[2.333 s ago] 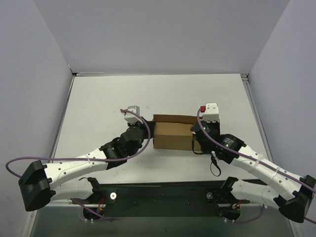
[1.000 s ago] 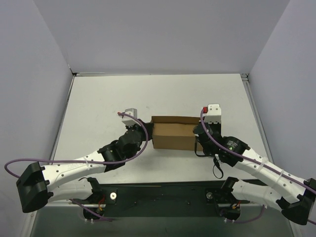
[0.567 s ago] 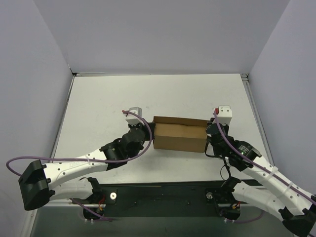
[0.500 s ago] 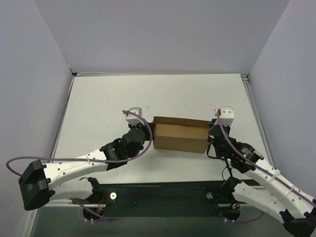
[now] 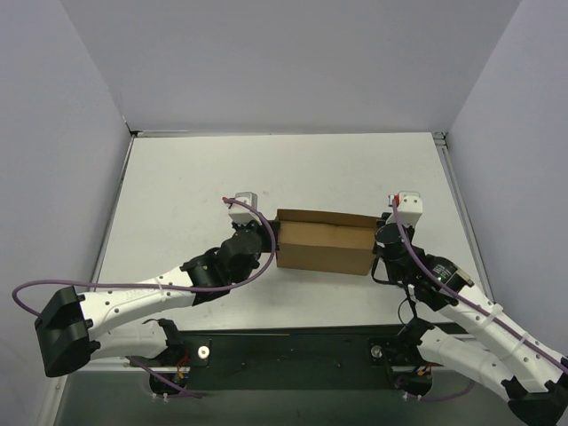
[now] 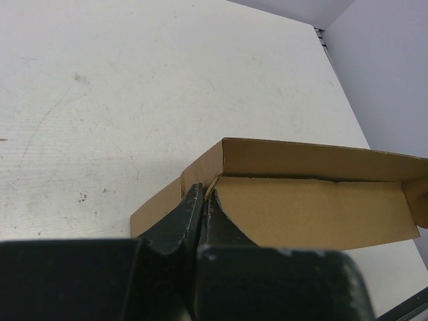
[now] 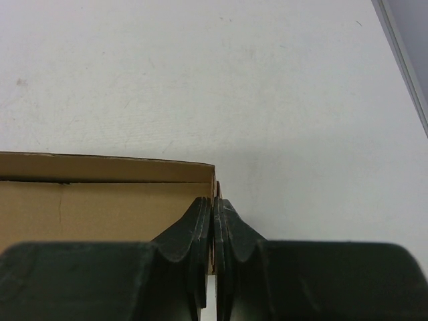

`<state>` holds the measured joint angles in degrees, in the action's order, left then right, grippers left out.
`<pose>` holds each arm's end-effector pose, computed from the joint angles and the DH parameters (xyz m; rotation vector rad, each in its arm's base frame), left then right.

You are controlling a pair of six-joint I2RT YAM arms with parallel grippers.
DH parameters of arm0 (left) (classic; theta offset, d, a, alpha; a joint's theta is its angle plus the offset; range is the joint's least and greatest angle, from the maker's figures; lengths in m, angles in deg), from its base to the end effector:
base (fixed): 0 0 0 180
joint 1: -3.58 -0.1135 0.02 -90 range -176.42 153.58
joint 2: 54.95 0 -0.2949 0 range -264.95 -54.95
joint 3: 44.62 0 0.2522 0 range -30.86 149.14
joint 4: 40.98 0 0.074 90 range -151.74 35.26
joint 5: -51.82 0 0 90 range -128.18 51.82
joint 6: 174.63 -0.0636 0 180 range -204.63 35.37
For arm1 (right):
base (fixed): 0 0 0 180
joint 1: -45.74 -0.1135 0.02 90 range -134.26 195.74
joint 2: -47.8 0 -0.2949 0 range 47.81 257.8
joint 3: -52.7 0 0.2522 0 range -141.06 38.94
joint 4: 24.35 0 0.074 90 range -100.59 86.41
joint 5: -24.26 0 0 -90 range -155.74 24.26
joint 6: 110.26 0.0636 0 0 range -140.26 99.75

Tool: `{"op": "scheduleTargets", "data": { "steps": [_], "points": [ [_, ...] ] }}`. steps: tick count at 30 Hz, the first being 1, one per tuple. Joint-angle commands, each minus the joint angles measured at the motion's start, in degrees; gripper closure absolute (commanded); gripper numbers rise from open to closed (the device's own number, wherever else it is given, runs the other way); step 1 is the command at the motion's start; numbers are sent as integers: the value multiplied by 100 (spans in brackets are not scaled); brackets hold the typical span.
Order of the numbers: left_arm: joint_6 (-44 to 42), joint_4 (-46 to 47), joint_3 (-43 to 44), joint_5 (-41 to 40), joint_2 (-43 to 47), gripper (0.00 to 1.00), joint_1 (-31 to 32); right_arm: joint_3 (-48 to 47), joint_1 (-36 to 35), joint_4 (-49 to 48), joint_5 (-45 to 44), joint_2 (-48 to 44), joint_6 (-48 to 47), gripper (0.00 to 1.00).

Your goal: Fold the paper box

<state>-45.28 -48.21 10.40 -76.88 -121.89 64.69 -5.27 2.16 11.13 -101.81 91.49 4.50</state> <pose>0.1643 -0.2155 0.2922 -0.1026 1.8672 -0.5843 0.1476 0.0887 0.3341 0.1032 1.8699 0.2105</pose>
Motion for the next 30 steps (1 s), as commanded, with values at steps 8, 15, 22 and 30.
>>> {"op": "scheduleTargets", "data": {
  "steps": [8,15,22,30],
  "points": [
    [-191,-2709,-671,925,-601,100,113,403,-362,96,22,45,91,100],
    [-244,-2718,-619,890,-593,100,113,860,-503,-62,162,-219,-93,100],
    [-296,-2656,-566,1013,-470,100,113,1134,-582,122,-118,-299,266,100],
    [-683,-2850,-162,996,311,79,86,835,-582,623,-637,-211,680,100]
  ]
}}
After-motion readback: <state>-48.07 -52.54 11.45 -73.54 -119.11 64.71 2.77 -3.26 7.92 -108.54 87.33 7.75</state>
